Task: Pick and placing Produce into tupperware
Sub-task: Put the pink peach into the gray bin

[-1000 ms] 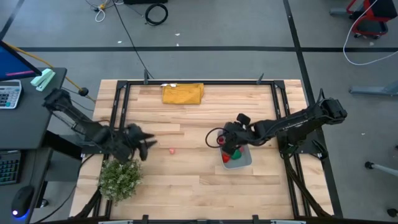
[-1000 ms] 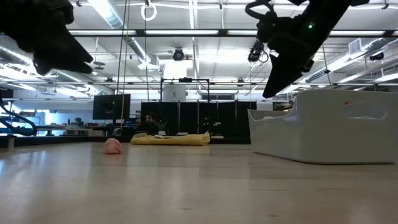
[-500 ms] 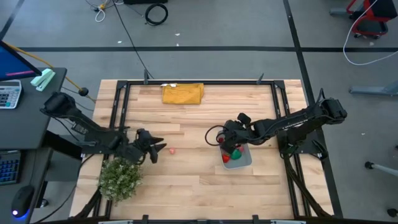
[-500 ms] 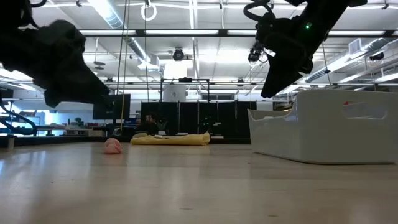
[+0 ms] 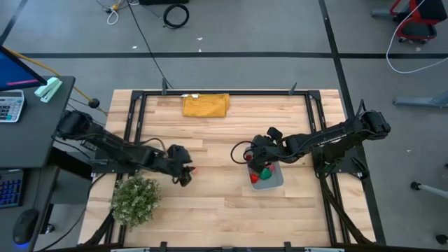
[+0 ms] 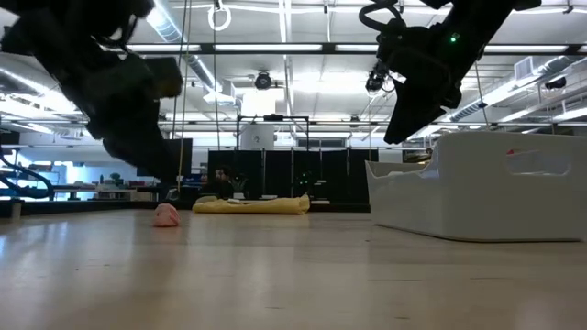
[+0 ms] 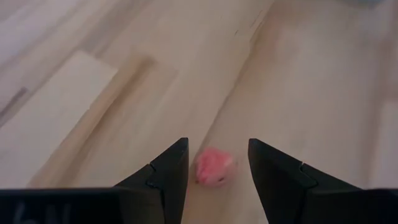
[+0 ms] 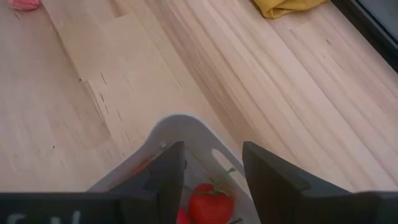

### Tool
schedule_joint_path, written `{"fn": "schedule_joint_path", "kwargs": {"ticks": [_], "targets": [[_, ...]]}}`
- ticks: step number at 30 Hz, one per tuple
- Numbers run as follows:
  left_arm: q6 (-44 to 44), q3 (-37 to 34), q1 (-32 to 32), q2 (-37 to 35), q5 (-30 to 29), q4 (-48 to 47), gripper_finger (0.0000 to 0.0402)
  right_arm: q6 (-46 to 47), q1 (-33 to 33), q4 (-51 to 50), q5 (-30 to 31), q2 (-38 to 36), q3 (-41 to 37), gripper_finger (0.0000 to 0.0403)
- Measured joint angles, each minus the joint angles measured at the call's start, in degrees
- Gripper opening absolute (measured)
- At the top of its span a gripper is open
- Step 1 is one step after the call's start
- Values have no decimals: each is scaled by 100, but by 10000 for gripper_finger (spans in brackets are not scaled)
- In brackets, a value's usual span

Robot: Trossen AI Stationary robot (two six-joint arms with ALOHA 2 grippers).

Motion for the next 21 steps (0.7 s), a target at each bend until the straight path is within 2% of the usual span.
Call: {"fn": "schedule_joint_path", "kwargs": {"ticks": [9,12,21], "targets": [[112,444,103,1045,249,-241,172,-4,0,-2,0,0,0,171],[-44,444,103,1227,410,-276,172,-9,-2,-3,0,0,0,171],[-98,455,93,1386,324,-275,172,-13,-2,-2,2,0,0,171]]}}
